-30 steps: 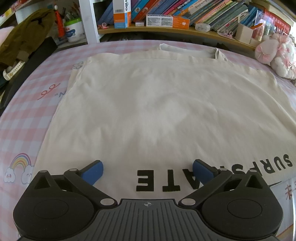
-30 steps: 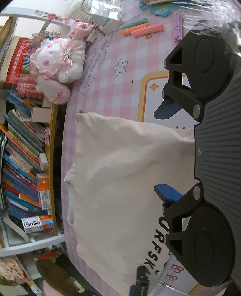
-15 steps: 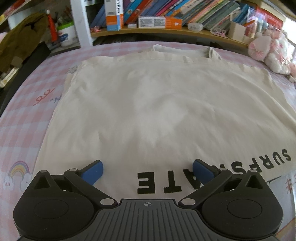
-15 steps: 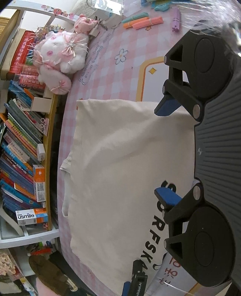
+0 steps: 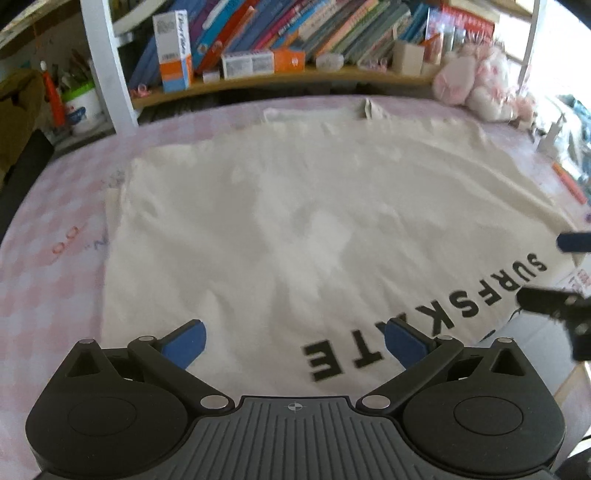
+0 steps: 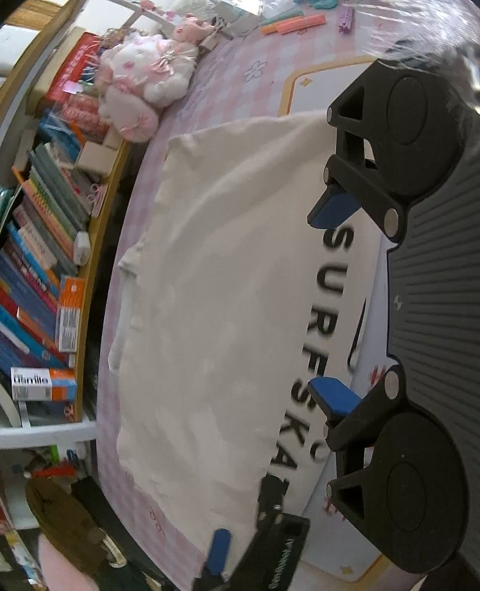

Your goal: Fold clothes

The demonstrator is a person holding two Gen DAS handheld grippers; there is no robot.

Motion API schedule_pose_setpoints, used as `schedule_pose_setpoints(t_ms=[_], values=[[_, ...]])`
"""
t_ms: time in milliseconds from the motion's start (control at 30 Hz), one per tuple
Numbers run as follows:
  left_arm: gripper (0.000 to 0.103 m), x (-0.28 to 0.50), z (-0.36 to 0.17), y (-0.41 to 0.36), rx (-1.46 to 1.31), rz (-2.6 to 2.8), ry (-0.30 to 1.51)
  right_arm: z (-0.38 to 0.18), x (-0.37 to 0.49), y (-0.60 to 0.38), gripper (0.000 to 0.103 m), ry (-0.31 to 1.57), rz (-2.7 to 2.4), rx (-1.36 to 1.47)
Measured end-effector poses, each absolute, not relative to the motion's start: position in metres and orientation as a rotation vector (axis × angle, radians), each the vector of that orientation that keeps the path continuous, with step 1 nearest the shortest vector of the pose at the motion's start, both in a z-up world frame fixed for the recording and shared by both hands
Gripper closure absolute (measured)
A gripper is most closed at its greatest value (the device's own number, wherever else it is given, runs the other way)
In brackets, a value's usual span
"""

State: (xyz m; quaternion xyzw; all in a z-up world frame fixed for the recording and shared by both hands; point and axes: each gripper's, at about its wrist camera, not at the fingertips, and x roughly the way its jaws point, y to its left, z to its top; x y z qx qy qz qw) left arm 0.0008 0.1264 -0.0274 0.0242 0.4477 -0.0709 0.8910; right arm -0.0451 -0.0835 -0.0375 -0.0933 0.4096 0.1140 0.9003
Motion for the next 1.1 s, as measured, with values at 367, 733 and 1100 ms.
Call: schedule_pose_setpoints(t_ms=[367,733,1100], values=[[0.0,-0.005,-0.019,0.196,-0.05,-0.158,0.896,-0.038,-0.052,-0.015,0.016,0.848,0.206,-0.239],[0.0,-0.015,-0.018,0.26,-0.214,-0.153,0.89,-0.029,-0.032,0.075,0.016,0.789,0.482,-0.386],[0.0,-0.014,-0.033,0.312,-0.49,-0.119,0.886,-0.035,-0.03,0.145,0.019,0.753,0.749,-0.556]])
